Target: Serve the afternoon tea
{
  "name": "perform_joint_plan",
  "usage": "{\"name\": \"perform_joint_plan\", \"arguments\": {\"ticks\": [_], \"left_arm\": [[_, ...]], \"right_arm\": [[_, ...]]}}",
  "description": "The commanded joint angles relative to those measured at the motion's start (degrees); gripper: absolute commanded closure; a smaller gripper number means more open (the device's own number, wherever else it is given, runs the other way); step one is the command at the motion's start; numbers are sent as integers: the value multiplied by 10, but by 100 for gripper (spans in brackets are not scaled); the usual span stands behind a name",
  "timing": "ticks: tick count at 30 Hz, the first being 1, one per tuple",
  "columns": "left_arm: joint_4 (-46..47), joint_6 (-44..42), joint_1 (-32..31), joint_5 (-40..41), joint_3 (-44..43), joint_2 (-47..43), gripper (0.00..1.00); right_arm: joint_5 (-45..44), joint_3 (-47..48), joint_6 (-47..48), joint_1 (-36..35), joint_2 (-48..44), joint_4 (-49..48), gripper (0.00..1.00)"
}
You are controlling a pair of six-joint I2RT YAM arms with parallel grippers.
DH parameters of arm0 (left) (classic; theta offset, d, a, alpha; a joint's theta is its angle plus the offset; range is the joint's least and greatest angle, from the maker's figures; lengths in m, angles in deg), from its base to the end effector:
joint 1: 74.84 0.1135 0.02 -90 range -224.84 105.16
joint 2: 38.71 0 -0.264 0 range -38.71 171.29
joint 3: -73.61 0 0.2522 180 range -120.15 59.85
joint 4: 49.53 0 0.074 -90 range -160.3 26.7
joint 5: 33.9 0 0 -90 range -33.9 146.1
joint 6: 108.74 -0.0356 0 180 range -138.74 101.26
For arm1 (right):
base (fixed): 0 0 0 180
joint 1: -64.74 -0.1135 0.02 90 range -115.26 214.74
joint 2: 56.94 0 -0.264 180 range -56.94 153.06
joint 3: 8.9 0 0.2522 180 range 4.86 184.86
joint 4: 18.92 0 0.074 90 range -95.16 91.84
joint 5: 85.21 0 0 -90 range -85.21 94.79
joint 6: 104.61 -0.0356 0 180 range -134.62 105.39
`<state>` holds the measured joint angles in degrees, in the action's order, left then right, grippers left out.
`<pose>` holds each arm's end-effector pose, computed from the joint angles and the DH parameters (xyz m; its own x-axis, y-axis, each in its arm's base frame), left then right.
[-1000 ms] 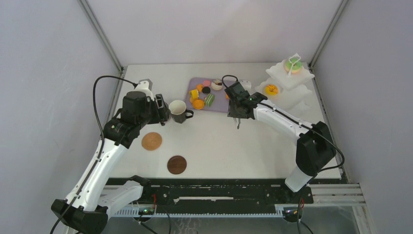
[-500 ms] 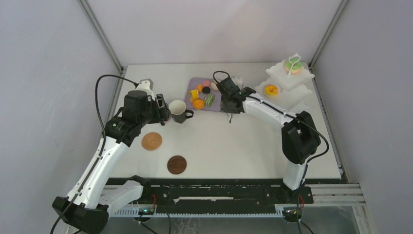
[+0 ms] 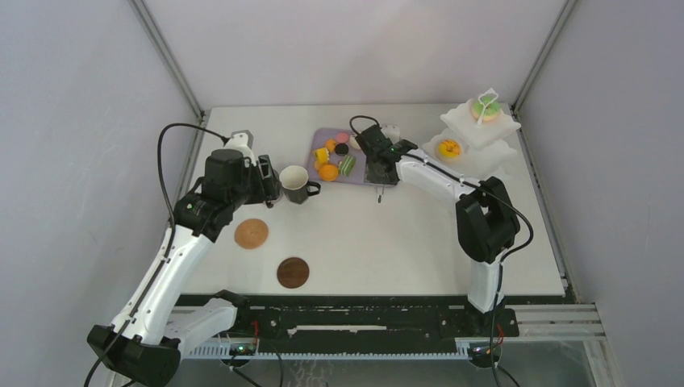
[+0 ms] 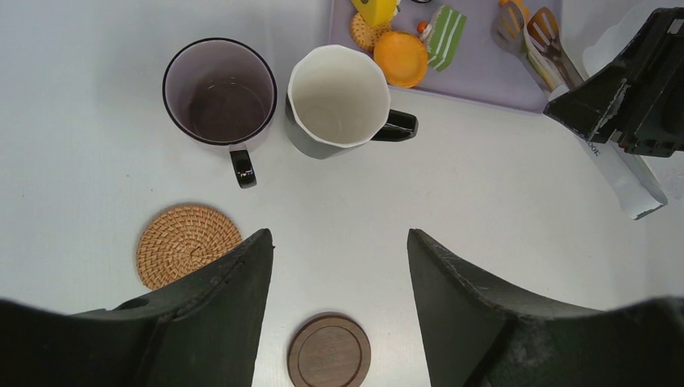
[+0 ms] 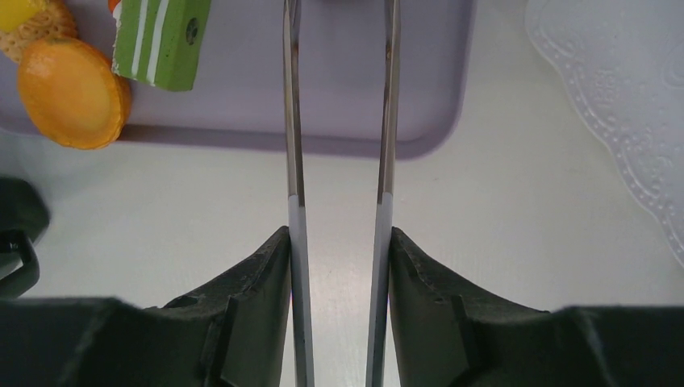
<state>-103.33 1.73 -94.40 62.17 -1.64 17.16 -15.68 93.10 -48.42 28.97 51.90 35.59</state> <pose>0.1897 -0.0634 0.3539 -0.5867 -0.1606 -0.7937 0.0486 0.9714 -0.2325 0.3376 0.2279 0.2391 -0.8206 0.0513 -0.5691 0.0542 0.9985 0.0118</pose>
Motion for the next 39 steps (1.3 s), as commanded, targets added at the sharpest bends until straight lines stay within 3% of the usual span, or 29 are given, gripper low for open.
{"name": "perform_joint_plan", "arguments": {"ticks": [1,9,15,20,39], "left_arm": [[14,-11,7,4,12,-3,33],[14,-9,7,6,15,-4,33],[16,-9,8,2,15,-3,33],[15,-12,8,3,11,-6,33],[15,-25,10,-6,-10,1,34]], "right_arm": [[-1,35,2,10,12,-10,50],[8,41,11,17,25,-14,55],[19,54,38,18,14,-7,72],[33,54,56,19,-23,13,81],[74,6,82,20,-214,72,86]]}}
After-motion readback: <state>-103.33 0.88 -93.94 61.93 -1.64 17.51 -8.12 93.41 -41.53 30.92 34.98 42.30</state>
